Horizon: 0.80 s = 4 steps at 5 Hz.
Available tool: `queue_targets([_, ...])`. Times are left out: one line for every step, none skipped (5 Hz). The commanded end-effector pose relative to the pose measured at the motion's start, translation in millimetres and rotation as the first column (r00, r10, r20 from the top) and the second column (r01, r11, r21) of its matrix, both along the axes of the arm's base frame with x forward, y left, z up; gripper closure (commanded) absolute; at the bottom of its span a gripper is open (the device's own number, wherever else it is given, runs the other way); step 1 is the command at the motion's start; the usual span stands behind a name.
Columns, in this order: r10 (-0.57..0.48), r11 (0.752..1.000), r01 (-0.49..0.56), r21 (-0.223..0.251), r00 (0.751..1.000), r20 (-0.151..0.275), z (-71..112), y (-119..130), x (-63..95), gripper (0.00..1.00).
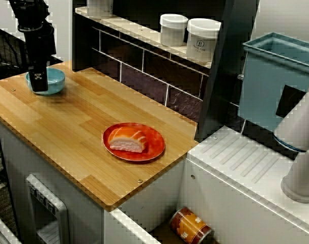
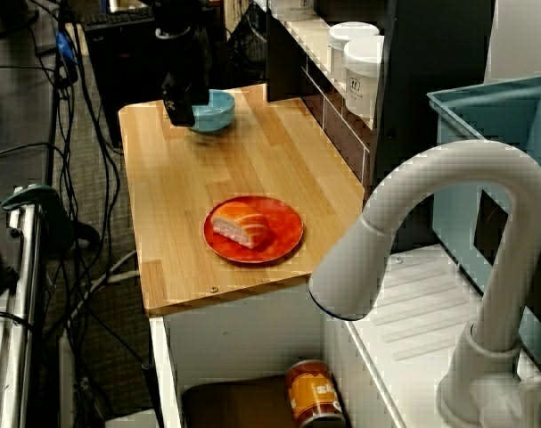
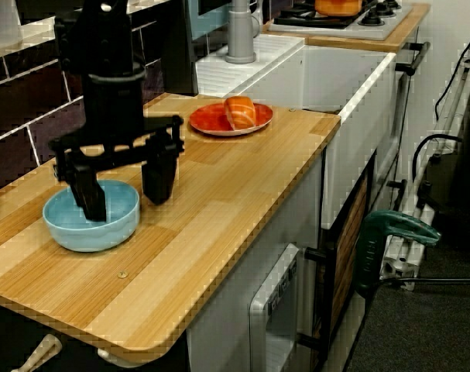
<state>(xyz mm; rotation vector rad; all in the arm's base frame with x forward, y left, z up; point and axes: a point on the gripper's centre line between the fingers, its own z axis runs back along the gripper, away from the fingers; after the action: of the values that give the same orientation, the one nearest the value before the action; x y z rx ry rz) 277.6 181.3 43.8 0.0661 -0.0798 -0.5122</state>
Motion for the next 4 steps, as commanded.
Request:
queue_targets([-0.002, 0.999, 0.001, 0.038, 0.999, 0.036, 4.5, -13.7, -6.4, 0.88])
queue_targets([-0.02, 1.0, 0.019, 0.01, 0.999, 0.035, 6.3, -24.6, -11.7, 1.0])
queue_targets([-0.055, 0.998, 0.055, -0.008, 0.998, 0.04, 12.5, -41.0, -18.3, 1.0])
queue_targets([-0.099, 0.994, 0.1, -0.041, 0.995, 0.026, 13.8, -67.5, -27.1, 1.0])
